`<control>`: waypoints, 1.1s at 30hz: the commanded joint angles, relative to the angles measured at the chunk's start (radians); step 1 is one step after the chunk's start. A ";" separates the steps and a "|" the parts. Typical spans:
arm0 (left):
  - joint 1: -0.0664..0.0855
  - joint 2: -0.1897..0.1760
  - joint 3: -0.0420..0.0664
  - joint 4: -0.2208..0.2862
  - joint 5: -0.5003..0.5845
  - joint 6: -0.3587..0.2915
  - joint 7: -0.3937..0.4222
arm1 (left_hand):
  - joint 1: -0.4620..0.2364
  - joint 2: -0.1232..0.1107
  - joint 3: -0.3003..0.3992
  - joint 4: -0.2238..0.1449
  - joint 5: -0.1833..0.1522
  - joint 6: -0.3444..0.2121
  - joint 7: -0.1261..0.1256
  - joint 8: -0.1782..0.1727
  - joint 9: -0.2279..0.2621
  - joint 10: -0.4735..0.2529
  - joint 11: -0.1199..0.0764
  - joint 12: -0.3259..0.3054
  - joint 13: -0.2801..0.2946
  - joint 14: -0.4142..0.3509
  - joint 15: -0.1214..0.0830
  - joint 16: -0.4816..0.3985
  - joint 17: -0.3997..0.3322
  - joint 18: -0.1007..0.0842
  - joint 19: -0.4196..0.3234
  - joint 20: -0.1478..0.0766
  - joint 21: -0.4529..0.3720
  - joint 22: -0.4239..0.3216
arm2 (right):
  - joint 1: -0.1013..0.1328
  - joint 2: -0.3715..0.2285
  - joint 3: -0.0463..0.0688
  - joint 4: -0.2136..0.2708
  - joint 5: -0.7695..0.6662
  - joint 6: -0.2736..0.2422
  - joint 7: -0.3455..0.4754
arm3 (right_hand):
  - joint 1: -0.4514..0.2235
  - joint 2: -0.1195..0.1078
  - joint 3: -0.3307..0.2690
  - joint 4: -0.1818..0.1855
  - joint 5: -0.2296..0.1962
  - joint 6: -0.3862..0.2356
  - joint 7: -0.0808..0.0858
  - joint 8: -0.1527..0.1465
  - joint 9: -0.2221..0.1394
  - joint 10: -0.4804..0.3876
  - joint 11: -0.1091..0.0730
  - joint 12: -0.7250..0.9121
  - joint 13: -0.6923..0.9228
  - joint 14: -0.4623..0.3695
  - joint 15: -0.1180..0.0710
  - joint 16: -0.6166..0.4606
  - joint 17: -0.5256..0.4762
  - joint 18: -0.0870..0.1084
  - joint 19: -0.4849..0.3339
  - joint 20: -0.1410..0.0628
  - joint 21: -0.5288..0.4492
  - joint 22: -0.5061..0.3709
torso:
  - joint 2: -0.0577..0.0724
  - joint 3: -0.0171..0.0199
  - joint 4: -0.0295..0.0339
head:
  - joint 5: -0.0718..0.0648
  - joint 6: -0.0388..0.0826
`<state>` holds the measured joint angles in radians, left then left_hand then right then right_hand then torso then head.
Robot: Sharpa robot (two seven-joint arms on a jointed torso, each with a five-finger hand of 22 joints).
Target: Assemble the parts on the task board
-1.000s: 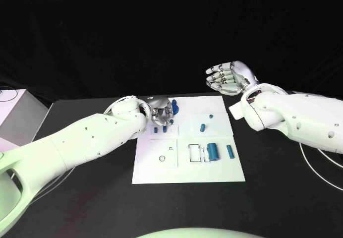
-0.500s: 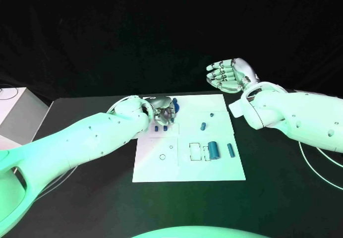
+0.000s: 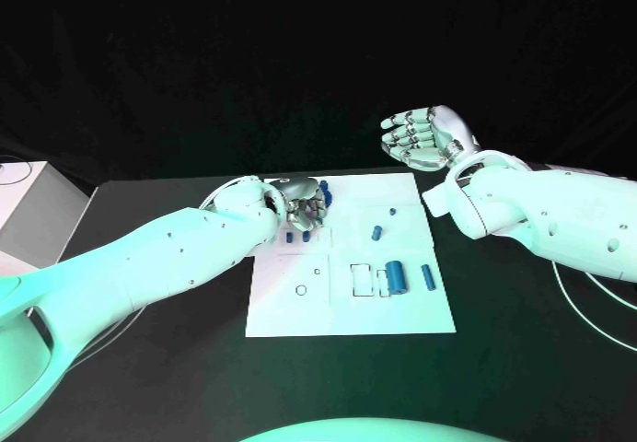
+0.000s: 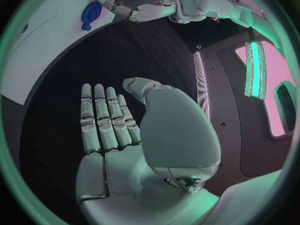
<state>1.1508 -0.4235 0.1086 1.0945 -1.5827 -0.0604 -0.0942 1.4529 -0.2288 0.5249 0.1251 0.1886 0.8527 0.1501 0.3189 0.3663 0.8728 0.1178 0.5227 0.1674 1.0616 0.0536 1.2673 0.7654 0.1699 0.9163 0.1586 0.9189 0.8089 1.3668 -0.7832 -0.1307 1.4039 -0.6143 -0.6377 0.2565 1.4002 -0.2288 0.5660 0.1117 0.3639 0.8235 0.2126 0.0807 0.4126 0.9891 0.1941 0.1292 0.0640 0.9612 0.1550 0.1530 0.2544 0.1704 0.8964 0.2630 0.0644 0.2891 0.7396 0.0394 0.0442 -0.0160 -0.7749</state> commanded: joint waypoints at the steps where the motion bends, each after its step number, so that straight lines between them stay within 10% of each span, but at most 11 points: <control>1: -0.004 0.006 -0.005 -0.006 0.003 0.005 0.007 | 0.010 0.000 0.011 -0.002 -0.006 0.005 -0.002 -0.009 -0.002 0.010 -0.003 -0.009 -0.005 0.002 -0.003 0.006 -0.005 0.014 -0.003 -0.007 0.008 0.006 | 0.000 0.001 0.000 0.004 0.001 0.002 0.017 | -0.005 0.008 0.001 -0.005 0.004 0.007 0.046 -0.005 -0.001 0.001 0.003 -0.004 -0.001 0.008 0.000 -0.004 -0.001 0.013 0.005 -0.001 0.000 -0.001 | -0.001 -0.0005 0.0000 | -0.001 -0.001; 33: -0.005 0.000 -0.007 -0.006 0.012 -0.053 0.039 | 0.001 0.043 0.086 -0.102 -0.008 0.130 -0.004 -0.003 0.012 0.187 -0.036 -0.066 -0.025 0.146 -0.033 0.128 0.130 -0.007 0.052 -0.035 0.192 0.193 | -0.002 0.002 0.000 0.004 0.005 0.020 0.010 | -0.017 0.006 -0.003 -0.002 0.007 0.006 0.049 -0.007 -0.005 -0.001 0.006 -0.009 -0.001 0.008 0.003 -0.012 -0.009 0.012 0.006 0.001 -0.002 -0.017 | -0.001 -0.0009 0.0002 | 0.002 0.002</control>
<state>1.1482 -0.4227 0.1020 1.0869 -1.5801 -0.0856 -0.0779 1.4615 -0.1858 0.6098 0.0288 0.1835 0.9763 0.1446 0.3095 0.3736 1.0531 0.0838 0.4596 0.1410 1.2027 0.0201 1.3901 0.8920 0.1700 0.9601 0.1233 1.1080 0.9992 1.3657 -0.7815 -0.1307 1.4068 -0.6088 -0.6336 0.2569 1.3922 -0.2209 0.5660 0.1117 0.3638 0.8235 0.2126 0.0768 0.4083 0.9892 0.1941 0.1253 0.0641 0.9648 0.1588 0.1453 0.2466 0.1704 0.8963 0.2630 0.0644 0.2727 0.7382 0.0384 0.0452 -0.0141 -0.7745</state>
